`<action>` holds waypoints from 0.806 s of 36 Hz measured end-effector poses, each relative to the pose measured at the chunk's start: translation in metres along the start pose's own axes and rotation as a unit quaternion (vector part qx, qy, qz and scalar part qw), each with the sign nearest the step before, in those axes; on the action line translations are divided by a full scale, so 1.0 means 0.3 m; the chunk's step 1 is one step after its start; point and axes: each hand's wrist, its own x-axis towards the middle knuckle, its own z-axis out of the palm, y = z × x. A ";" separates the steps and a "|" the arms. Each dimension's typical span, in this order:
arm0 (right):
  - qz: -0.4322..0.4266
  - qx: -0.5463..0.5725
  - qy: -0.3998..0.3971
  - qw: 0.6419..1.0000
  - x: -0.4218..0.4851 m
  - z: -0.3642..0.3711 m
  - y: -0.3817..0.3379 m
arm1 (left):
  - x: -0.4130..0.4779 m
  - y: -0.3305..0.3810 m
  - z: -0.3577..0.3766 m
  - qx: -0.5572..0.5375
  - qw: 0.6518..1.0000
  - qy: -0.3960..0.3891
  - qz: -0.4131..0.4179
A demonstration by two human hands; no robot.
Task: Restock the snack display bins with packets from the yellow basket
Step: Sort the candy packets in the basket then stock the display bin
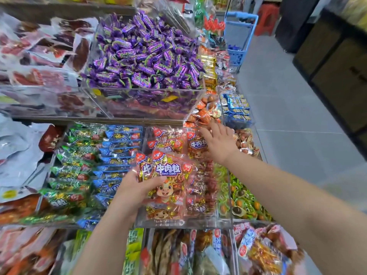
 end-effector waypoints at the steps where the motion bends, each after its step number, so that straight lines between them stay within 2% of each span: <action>1: 0.000 -0.002 -0.003 1.000 0.005 0.005 -0.002 | 0.000 0.006 0.004 0.001 1.000 -0.004 0.002; 10: 0.037 -0.046 -0.066 0.996 0.063 0.015 -0.030 | 0.004 0.022 0.003 0.012 1.000 -0.012 0.012; 15: 0.028 -0.022 -0.087 0.996 0.062 -0.002 -0.018 | 0.009 0.022 0.015 -0.021 1.000 0.001 0.010; 17: 0.025 0.036 -0.081 0.996 0.044 -0.017 -0.010 | 0.014 0.012 0.018 -0.025 1.000 0.001 0.012; 19: 0.037 0.133 -0.015 0.990 0.005 -0.042 -0.016 | 0.014 0.004 0.023 -0.019 1.000 0.005 0.016; 20: 0.052 0.201 0.039 0.977 -0.020 -0.059 -0.024 | 0.013 0.002 0.027 -0.013 1.000 0.008 0.018; 22: 0.086 0.365 0.102 0.921 -0.079 -0.110 -0.041 | 0.018 -0.008 0.029 -0.008 1.000 0.005 0.018; 23: 0.101 0.451 0.085 0.883 -0.109 -0.143 -0.053 | 0.019 -0.011 0.034 -0.010 1.000 0.000 0.018; 25: 0.098 0.569 -0.042 0.815 -0.161 -0.204 -0.074 | 0.020 -0.017 0.050 0.003 1.000 0.003 0.012; 27: 0.038 0.531 -0.163 0.831 -0.198 -0.234 -0.089 | 0.017 -0.023 0.067 0.016 1.000 -0.007 0.017; 29: 0.001 0.480 -0.207 0.853 -0.220 -0.232 -0.090 | 0.005 -0.022 0.087 0.019 0.999 -0.020 0.023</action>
